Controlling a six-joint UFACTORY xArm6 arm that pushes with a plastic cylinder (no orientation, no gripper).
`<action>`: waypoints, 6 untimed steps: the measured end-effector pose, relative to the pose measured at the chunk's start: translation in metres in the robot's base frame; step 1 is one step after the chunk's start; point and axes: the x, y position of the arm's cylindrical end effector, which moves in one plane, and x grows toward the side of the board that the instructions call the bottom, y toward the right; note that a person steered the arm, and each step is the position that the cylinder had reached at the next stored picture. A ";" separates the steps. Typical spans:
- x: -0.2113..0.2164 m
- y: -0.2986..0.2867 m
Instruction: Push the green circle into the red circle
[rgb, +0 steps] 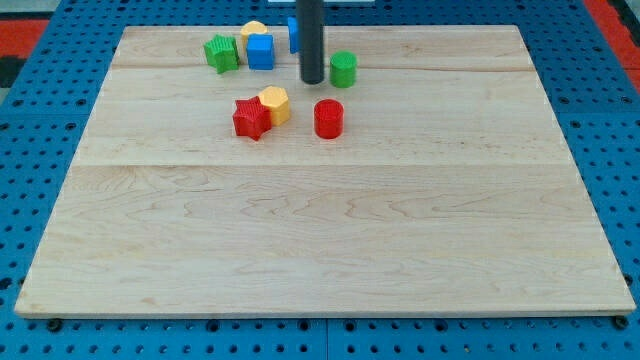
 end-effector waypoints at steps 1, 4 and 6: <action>0.007 0.067; -0.052 0.119; -0.009 0.044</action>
